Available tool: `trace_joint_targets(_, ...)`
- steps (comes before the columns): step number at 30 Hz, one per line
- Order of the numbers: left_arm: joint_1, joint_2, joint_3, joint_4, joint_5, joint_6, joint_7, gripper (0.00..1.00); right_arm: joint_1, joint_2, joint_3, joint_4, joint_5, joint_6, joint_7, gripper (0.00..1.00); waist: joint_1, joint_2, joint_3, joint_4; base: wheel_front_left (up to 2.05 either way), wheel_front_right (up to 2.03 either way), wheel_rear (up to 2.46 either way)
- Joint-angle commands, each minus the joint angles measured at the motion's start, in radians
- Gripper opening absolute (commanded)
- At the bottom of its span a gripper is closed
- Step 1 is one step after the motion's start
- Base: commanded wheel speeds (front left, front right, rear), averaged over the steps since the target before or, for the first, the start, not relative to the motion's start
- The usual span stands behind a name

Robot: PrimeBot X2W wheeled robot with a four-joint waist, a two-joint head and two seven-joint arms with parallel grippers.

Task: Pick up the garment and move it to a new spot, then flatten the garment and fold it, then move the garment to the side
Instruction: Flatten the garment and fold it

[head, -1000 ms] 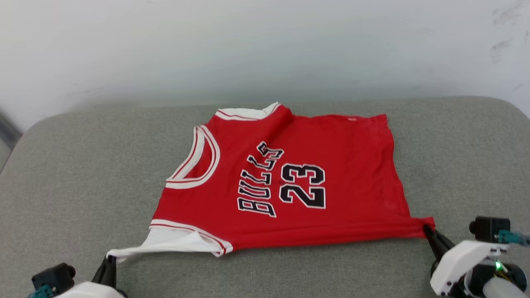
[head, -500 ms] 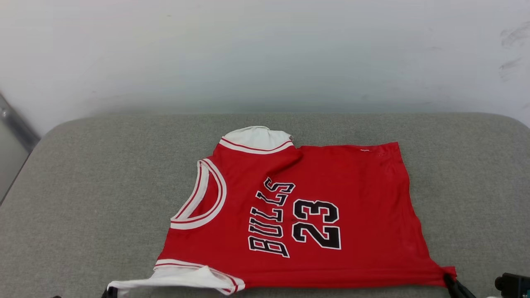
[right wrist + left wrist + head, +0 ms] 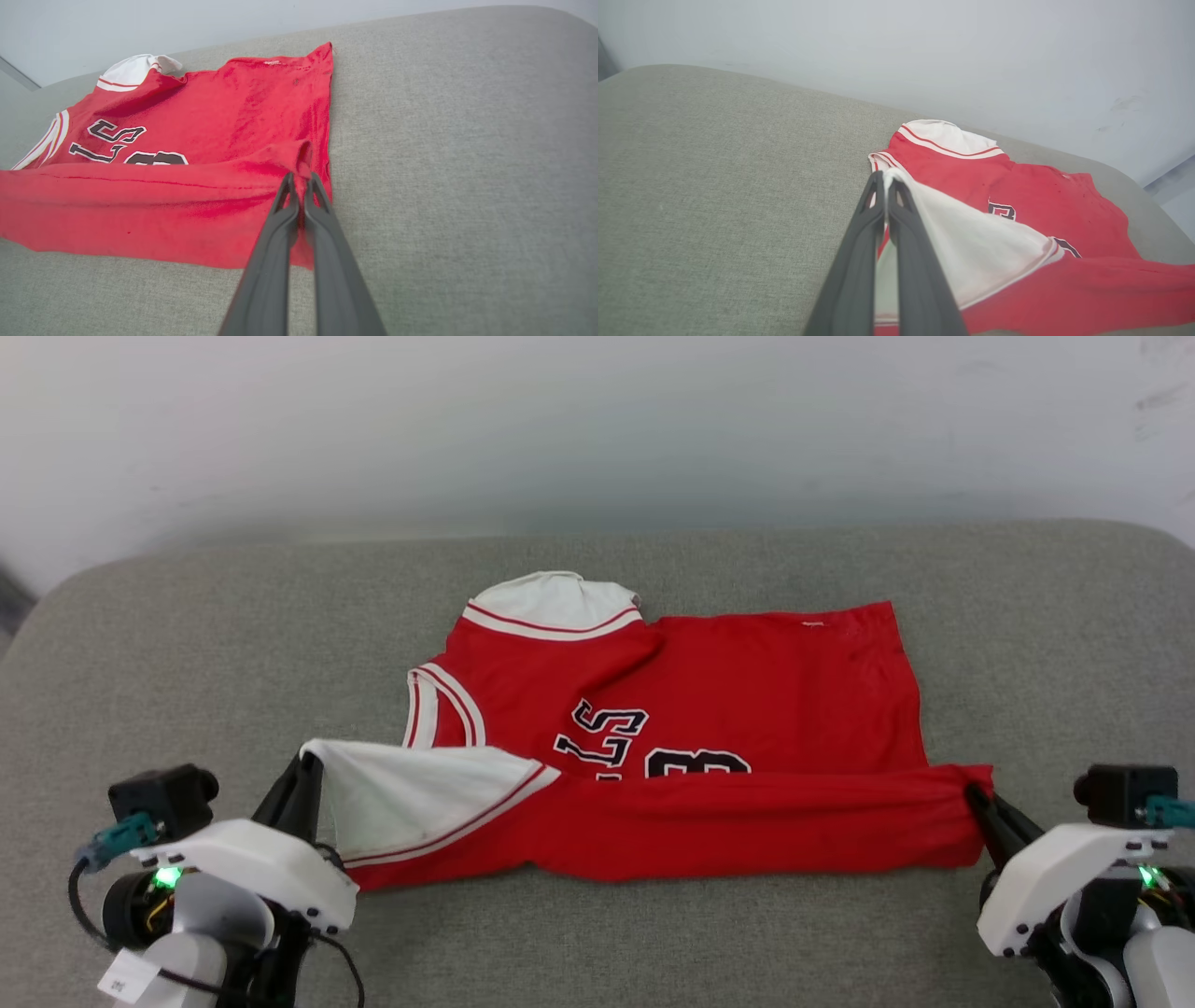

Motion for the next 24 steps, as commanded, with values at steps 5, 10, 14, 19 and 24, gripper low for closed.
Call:
trace_joint_targets(5, -0.161, -0.025, -0.034, 0.161, 0.005, -0.05, -0.006, 0.0, -0.133, 0.0, 0.055, 0.072, -0.014, -0.001, 0.036, 0.0, -0.0001, 0.0, 0.109, -0.009, 0.0, 0.0, 0.0)
trace_joint_targets(10, -0.244, -0.047, -0.059, 0.309, -0.003, -0.087, -0.001, 0.0, -0.212, -0.014, 0.11, 0.171, 0.001, -0.001, 0.025, 0.0, -0.0001, 0.0, 0.161, -0.013, 0.0, 0.0, 0.0)
trace_joint_targets(14, -0.303, -0.071, -0.077, 0.441, -0.018, -0.132, -0.005, 0.0, -0.257, -0.022, 0.166, 0.265, 0.028, -0.001, -0.013, 0.0, -0.0001, 0.0, 0.189, -0.017, 0.0, 0.0, 0.0)
trace_joint_targets(19, -0.335, -0.08, -0.075, 0.527, -0.028, -0.16, -0.035, 1.0, -0.273, -0.027, 0.208, 0.293, 0.049, -0.001, -0.136, 1.0, -0.0001, 0.0, 0.181, -0.018, 0.0, 0.0, 0.0)
trace_joint_targets(24, -0.326, -0.055, -0.072, 0.549, -0.017, -0.159, -0.055, 1.0, -0.242, -0.017, 0.186, 0.28, 0.017, -0.001, -0.294, 1.0, -0.0001, 0.0, 0.136, -0.02, 0.0, 0.0, 0.0)
